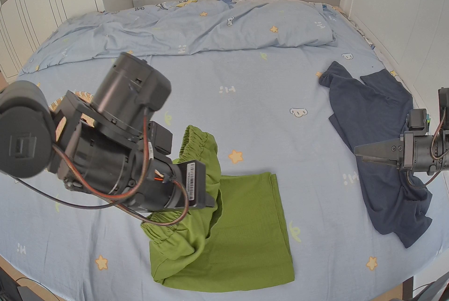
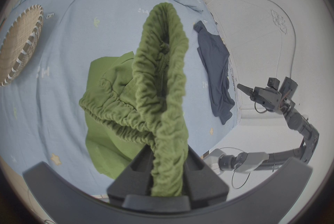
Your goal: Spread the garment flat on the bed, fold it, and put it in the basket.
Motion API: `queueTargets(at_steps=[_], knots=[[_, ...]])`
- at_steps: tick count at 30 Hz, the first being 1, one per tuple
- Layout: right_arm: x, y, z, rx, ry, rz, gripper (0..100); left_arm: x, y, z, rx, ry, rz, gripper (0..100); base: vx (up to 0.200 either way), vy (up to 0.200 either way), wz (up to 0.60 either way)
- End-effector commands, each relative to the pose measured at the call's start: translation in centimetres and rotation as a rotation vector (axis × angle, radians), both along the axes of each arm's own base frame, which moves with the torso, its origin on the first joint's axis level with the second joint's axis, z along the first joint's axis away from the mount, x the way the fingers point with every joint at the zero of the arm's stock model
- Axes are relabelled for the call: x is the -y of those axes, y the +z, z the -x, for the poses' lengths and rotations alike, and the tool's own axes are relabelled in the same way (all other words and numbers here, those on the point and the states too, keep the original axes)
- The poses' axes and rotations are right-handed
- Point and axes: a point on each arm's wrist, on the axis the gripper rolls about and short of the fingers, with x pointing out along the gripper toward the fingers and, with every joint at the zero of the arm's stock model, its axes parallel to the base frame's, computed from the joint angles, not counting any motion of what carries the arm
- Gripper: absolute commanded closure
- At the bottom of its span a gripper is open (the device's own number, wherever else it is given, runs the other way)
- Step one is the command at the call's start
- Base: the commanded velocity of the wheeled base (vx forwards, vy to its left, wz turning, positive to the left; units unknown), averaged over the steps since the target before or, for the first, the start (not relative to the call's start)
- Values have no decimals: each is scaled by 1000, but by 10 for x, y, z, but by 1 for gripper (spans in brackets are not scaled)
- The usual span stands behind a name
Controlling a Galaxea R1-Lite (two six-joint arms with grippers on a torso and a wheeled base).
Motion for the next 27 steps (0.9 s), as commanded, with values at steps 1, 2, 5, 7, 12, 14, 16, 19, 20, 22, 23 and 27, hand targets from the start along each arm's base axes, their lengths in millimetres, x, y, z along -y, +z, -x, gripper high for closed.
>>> queueTargets(at_steps=[1, 2, 5, 7, 12, 14, 16, 19, 20, 22, 23, 27], knots=[[-1, 0, 0, 4, 5, 0, 0, 18, -15, -5, -30, 21, 9, 100, 0, 0, 0], [-2, 0, 0, 5, 7, 1, 0, 19, -15, -5, -32, 24, 14, 100, 0, 0, 0], [-2, 0, 1, 5, 10, 0, 0, 24, -17, -4, -36, 16, 20, 100, 0, 0, 0], [-2, 0, 1, 4, 9, 1, 0, 27, -20, -4, -45, 21, 21, 100, 0, 0, 0], [-2, 0, 1, 7, 10, 1, 0, 37, -29, -3, -65, -3, 3, 100, 0, 0, 0], [-2, 1, 2, 10, 11, 1, 0, 41, -33, -3, -70, -12, -3, 100, 0, 0, 0], [-4, 1, 2, 9, 21, 1, 0, 47, -38, -5, -75, -18, -5, 0, 0, 0, 0], [-6, 0, 2, 9, 17, 8, 0, 58, -44, -10, -76, 10, 51, 0, 0, 0, 0], [-6, 0, 2, 9, 13, 11, 0, 62, -48, -10, -79, 17, 69, 0, 0, 0, 0], [-7, 0, 2, 8, 13, 15, 0, 70, -59, -12, -77, 24, 101, 0, 0, 0, 0], [-7, 0, 2, 10, 13, 16, 0, 72, -63, -13, -67, 19, 119, 0, 0, 0, 0], [-7, 0, 2, 8, 13, 16, 0, 72, -69, -11, -35, 1, 180, 0, 0, 0, 0]])
